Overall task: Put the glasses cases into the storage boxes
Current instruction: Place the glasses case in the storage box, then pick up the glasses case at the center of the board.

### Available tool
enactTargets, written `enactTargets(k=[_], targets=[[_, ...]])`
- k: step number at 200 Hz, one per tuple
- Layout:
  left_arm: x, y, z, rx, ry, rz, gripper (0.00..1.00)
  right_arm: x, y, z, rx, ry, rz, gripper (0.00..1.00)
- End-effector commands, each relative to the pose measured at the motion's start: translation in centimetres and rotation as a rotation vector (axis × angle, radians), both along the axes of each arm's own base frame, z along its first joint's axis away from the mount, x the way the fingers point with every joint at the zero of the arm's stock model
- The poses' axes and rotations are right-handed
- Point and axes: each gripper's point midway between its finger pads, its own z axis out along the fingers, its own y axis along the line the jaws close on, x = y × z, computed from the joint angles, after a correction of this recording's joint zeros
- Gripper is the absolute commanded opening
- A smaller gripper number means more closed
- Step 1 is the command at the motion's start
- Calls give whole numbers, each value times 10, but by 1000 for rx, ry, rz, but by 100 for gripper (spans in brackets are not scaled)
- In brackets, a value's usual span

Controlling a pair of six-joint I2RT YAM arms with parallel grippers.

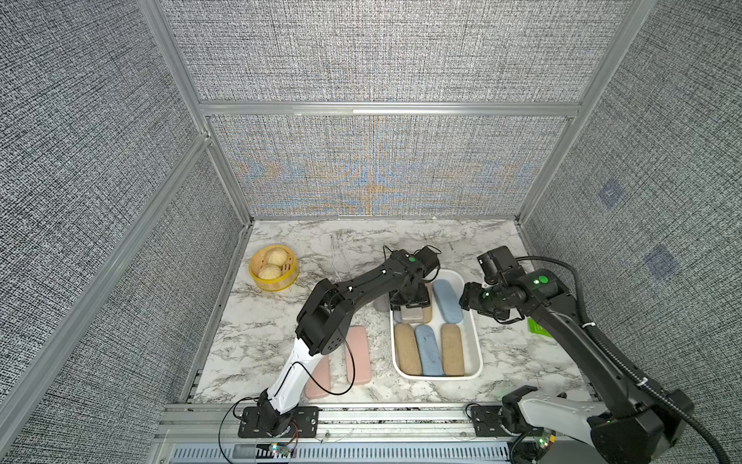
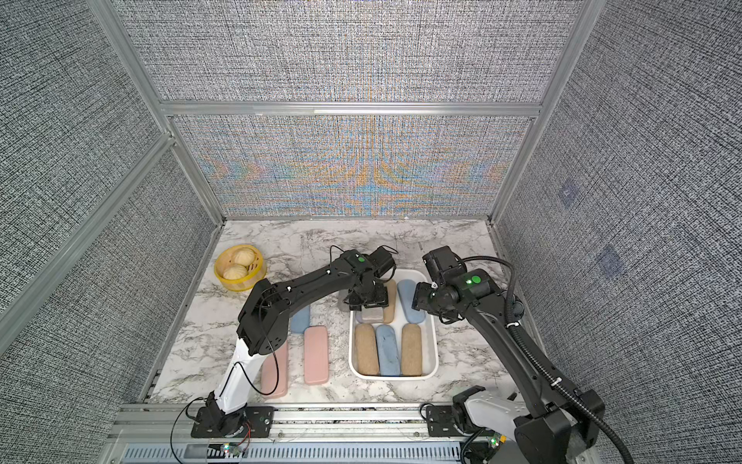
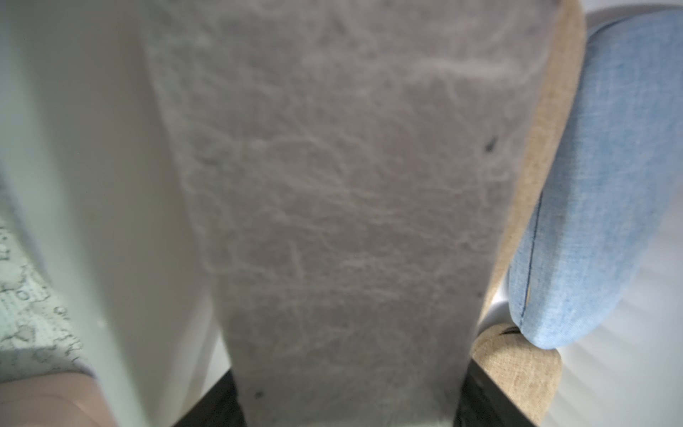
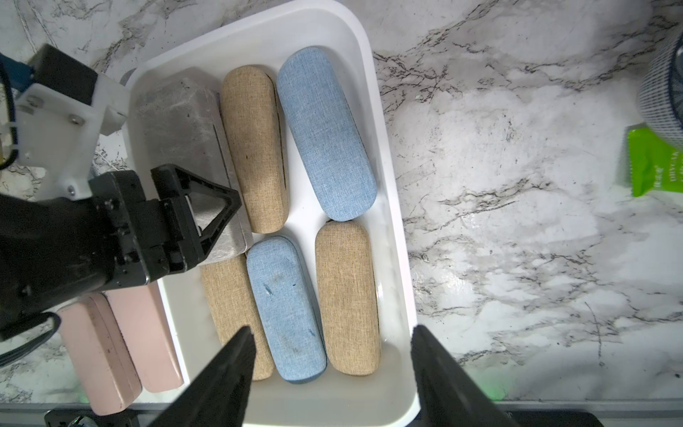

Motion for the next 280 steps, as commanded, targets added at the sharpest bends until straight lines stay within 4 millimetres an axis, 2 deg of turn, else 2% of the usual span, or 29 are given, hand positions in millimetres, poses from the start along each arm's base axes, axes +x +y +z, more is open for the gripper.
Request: enactTargets(k=[1, 31, 48, 73, 98, 108, 111, 119, 151, 163, 169, 173, 175, 185, 195, 216, 245, 266, 280], targets=[[-1, 0, 0, 2, 5, -8, 92, -2, -2, 3, -11, -2, 8, 68], [-1, 0, 7, -9, 1, -8, 94, -1, -2, 9, -9, -10, 9, 69], [0, 0, 20, -19, -15, -11, 94, 1, 1, 17, 5, -23, 28, 69], [1, 4, 51, -45, -77, -27, 99, 3, 5, 30, 23, -44, 39, 69], [7, 24, 93, -33, -195, -34, 99, 8, 14, 40, 32, -64, 65, 69], [12, 37, 109, -3, -262, -37, 99, 11, 20, 43, 28, -70, 81, 69], [12, 43, 123, -5, -297, -33, 99, 12, 21, 44, 26, -72, 84, 69], [17, 58, 143, 24, -374, -25, 99, 14, 29, 46, 14, -77, 103, 69], [35, 141, 225, 192, -715, 140, 99, 24, 70, 52, -27, -97, 190, 69], [36, 164, 243, 181, -795, 185, 99, 28, 91, 53, -41, -108, 231, 69], [36, 175, 245, 157, -814, 212, 99, 29, 101, 52, -47, -111, 250, 69], [36, 184, 240, 146, -810, 228, 99, 30, 108, 52, -50, -113, 261, 69], [36, 187, 245, 123, -820, 244, 99, 31, 111, 52, -50, -114, 267, 69], [37, 208, 239, 51, -794, 311, 99, 35, 129, 51, -58, -123, 293, 69], [36, 228, 234, -3, -771, 360, 94, 39, 146, 50, -63, -131, 320, 70], [29, 262, 235, 25, -817, 376, 91, 49, 182, 43, -77, -129, 379, 70], [19, 285, 228, 159, -846, 293, 91, 67, 224, 22, -111, -102, 435, 70], [12, 295, 217, 167, -881, 306, 91, 85, 242, 2, -177, -69, 447, 73], [10, 300, 205, 130, -840, 336, 93, 95, 249, -10, -221, -51, 448, 74]])
